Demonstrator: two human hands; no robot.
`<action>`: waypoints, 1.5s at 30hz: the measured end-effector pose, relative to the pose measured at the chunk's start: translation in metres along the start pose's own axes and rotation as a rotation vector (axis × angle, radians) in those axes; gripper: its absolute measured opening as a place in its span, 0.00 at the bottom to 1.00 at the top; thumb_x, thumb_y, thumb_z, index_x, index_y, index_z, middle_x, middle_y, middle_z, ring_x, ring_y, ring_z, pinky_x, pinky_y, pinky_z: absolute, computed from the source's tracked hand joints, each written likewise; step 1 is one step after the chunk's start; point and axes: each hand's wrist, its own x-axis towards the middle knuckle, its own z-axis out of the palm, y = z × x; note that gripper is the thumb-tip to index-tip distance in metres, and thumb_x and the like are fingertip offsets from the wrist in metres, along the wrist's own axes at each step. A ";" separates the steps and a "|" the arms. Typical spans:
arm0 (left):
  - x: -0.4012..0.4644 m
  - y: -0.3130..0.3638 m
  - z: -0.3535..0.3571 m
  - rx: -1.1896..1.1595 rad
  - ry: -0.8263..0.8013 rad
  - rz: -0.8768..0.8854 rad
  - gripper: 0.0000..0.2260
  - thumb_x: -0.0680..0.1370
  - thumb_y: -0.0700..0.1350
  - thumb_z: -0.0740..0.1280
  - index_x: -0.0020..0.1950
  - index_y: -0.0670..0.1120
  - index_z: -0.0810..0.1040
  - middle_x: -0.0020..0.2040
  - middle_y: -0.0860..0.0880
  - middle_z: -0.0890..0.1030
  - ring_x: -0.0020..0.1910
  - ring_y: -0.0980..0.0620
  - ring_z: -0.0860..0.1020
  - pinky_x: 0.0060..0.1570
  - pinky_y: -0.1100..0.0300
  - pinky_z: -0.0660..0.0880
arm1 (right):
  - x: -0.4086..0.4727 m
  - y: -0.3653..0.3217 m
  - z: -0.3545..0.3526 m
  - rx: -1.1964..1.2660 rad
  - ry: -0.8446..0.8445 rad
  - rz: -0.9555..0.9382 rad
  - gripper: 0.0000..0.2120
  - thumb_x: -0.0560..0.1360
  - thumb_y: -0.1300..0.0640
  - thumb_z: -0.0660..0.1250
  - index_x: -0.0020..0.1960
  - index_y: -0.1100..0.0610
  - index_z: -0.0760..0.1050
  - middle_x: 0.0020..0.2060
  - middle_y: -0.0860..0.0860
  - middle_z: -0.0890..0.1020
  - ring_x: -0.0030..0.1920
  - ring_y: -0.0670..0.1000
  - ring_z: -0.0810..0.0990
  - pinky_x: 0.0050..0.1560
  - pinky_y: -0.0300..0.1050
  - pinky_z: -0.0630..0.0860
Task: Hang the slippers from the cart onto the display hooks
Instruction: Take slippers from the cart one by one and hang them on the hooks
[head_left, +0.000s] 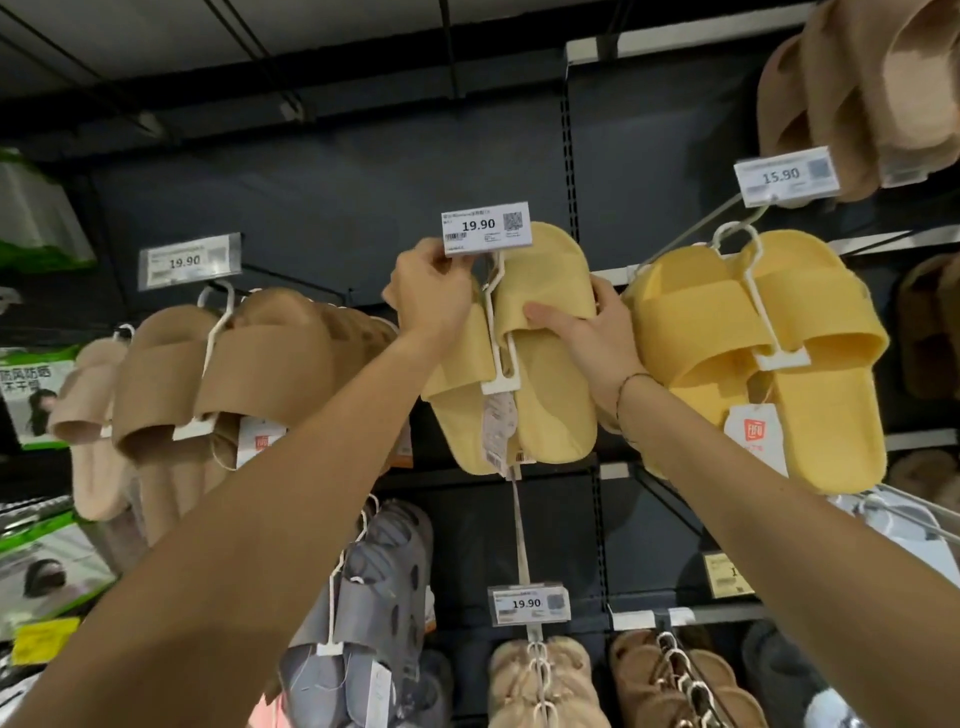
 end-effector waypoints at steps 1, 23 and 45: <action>0.003 -0.004 0.003 0.049 0.007 -0.025 0.04 0.77 0.57 0.70 0.44 0.60 0.83 0.38 0.63 0.82 0.51 0.53 0.82 0.68 0.44 0.68 | 0.004 0.004 0.004 -0.008 0.002 0.013 0.36 0.64 0.46 0.81 0.67 0.48 0.69 0.55 0.45 0.80 0.53 0.47 0.80 0.52 0.50 0.79; -0.068 -0.091 0.027 0.634 -0.539 -0.080 0.34 0.82 0.51 0.60 0.83 0.50 0.45 0.84 0.46 0.44 0.81 0.42 0.47 0.76 0.35 0.55 | 0.025 0.114 0.027 -0.694 -0.003 0.204 0.38 0.76 0.35 0.49 0.80 0.51 0.47 0.70 0.61 0.69 0.66 0.64 0.72 0.64 0.60 0.72; -0.322 0.107 0.055 0.610 -1.499 -0.195 0.13 0.82 0.51 0.64 0.51 0.43 0.80 0.44 0.48 0.84 0.34 0.53 0.81 0.24 0.64 0.72 | -0.195 0.013 -0.220 -1.359 -0.687 0.971 0.18 0.77 0.45 0.63 0.53 0.60 0.79 0.47 0.57 0.84 0.44 0.56 0.86 0.36 0.48 0.84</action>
